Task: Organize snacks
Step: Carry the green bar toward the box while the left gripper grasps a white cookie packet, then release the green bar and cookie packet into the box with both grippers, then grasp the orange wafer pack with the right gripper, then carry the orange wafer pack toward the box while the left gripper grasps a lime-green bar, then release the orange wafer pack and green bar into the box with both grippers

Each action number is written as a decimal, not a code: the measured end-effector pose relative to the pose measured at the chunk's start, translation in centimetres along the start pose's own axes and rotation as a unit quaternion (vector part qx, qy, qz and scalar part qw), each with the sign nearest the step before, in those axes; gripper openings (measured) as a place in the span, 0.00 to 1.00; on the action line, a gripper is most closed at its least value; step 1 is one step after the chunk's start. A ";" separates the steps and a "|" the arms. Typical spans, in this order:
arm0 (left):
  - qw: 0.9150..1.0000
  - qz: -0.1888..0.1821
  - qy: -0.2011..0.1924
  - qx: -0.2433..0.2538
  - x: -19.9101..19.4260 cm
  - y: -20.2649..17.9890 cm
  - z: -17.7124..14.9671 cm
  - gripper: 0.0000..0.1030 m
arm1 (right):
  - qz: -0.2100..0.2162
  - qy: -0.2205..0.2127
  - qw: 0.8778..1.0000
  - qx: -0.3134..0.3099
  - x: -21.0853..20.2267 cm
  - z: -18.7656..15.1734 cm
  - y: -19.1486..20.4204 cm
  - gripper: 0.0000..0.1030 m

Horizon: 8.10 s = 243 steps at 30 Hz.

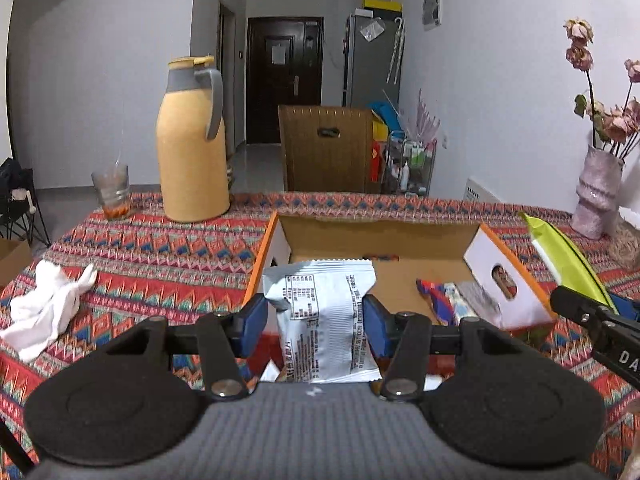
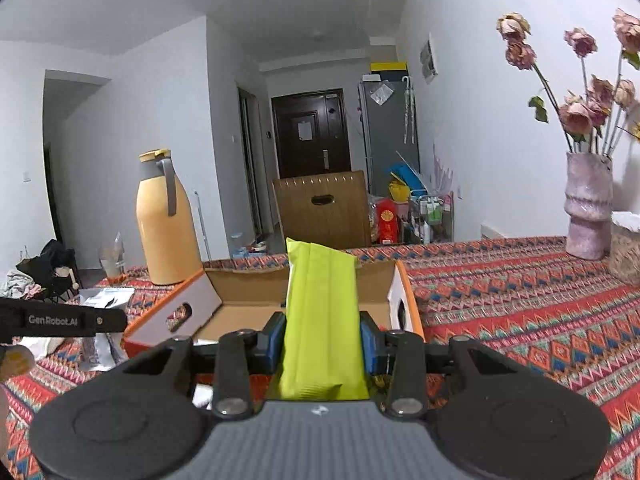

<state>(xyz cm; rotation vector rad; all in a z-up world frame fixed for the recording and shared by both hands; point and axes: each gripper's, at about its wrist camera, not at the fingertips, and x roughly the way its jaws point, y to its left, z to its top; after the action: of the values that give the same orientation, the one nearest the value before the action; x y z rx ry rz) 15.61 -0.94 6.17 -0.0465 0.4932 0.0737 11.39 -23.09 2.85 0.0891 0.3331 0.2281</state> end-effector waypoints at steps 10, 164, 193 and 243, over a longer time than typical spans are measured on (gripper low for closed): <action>1.000 0.008 -0.013 -0.008 3.6 -1.0 3.3 0.51 | 0.008 -0.003 1.000 -0.010 5.6 3.7 0.4 0.36; 0.989 0.058 0.131 0.022 -2.2 6.1 -11.7 0.66 | -0.032 0.067 0.997 -0.019 -5.8 -7.6 0.3 0.30; 0.999 0.027 0.045 0.015 -6.3 4.9 -8.2 0.34 | -0.026 0.057 0.998 -0.032 -6.7 -7.0 1.3 0.30; 0.999 -0.005 0.029 -0.022 10.6 0.0 1.8 0.35 | 0.004 0.079 0.997 0.014 14.5 1.0 1.1 0.31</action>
<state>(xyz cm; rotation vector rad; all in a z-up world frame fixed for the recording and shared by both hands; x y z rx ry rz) 25.79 -0.24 2.71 -0.0952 0.5495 0.0738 24.88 -18.69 -0.60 0.1009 0.4932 0.2388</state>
